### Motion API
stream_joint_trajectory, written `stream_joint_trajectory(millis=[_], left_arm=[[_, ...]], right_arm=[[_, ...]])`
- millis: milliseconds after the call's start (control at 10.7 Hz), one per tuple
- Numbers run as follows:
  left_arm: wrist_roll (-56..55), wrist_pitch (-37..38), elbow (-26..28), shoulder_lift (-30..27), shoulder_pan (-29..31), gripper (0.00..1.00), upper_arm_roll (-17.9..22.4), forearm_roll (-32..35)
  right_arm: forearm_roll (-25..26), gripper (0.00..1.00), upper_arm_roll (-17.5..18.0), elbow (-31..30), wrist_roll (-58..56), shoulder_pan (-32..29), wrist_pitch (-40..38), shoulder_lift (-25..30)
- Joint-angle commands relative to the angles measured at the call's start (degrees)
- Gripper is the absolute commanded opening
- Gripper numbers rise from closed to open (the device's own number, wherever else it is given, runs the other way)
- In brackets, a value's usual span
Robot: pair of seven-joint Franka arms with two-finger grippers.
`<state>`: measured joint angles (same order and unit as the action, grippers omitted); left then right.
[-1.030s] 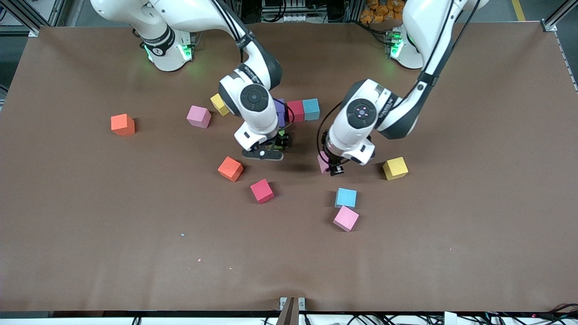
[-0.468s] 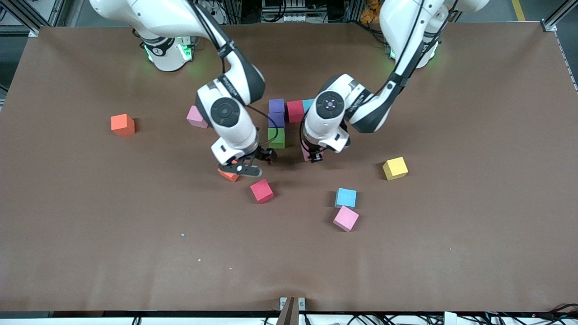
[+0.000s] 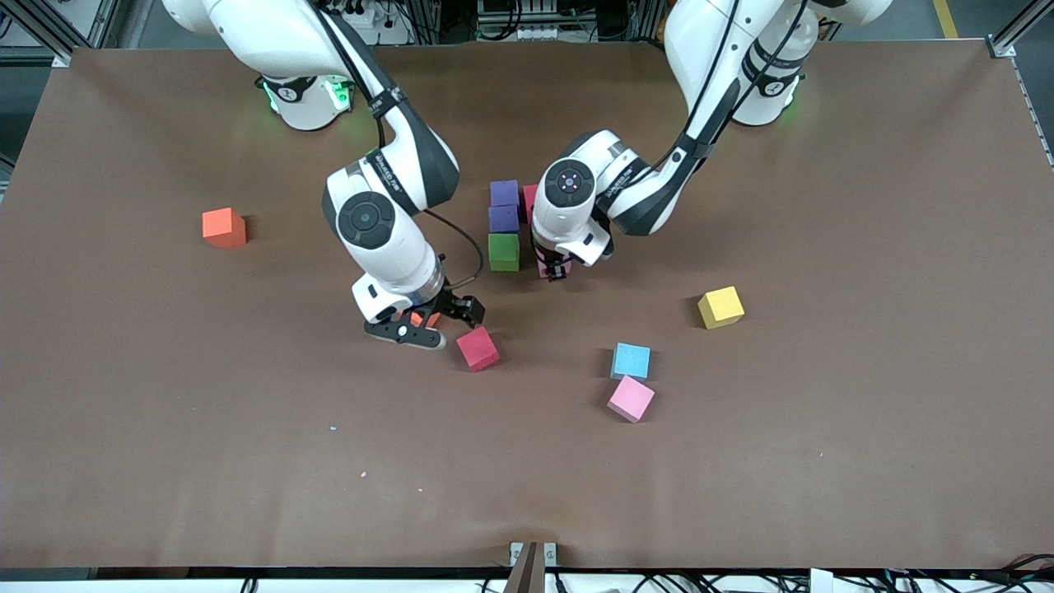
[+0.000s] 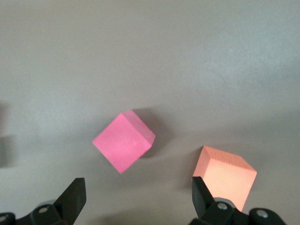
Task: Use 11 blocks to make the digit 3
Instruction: 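Grasp the magenta block with the right gripper while the left gripper presses pink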
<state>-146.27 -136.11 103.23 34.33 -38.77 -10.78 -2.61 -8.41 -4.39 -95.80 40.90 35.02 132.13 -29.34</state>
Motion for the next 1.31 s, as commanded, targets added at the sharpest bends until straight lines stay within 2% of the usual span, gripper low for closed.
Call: stream_joint_trajectory(millis=[0, 187, 375, 562, 656, 749, 843, 1030, 1218], left_arm=[[-2.3, -0.2, -0.6, 0.4, -2.5, 0.0, 0.8, 1.2], [-2.4, -0.2, -0.6, 0.4, -2.7, 0.0, 0.8, 3.1], [-2.4, -0.7, -0.6, 0.7, -2.8, 0.0, 0.7, 4.4], [-2.4, -1.7, -0.6, 1.3, -3.3, 0.0, 0.7, 4.5], [-2.4, -1.9, -0.7, 1.6, -4.3, 0.0, 0.7, 4.5], [-2.4, -1.9, -0.7, 1.8, -4.3, 0.0, 0.7, 5.2], [-2.4, -2.1, -0.7, 2.0, -4.4, 0.0, 0.7, 5.6], [-2.4, -2.6, -0.6, 2.1, -4.5, 0.0, 0.7, 5.6], [-2.3, -3.3, -0.7, 2.1, -4.5, 0.0, 0.7, 5.7]], right_arm=[[-1.1, 1.0, 0.6, 3.6, -1.0, -1.4, 2.2, -3.6], [-1.0, 1.0, 0.5, 5.3, -0.6, -0.9, 5.4, -5.9], [-0.5, 1.0, 0.5, 6.1, -0.9, -1.2, 5.7, -7.1], [-0.1, 1.0, 0.5, 9.6, -1.2, -1.3, 5.8, -10.1], [2.1, 1.0, 0.4, 13.3, -1.2, -0.6, 5.8, -13.3], [7.6, 1.0, 0.5, 15.6, -1.1, 0.2, 5.7, -15.4], [11.3, 1.0, 0.5, 15.7, -1.3, 0.3, 5.6, -15.6], [11.9, 1.0, 0.5, 15.8, -1.5, 0.2, 5.6, -16.2], [11.8, 1.0, 0.6, 15.7, -10.4, -0.5, 5.6, -16.3]])
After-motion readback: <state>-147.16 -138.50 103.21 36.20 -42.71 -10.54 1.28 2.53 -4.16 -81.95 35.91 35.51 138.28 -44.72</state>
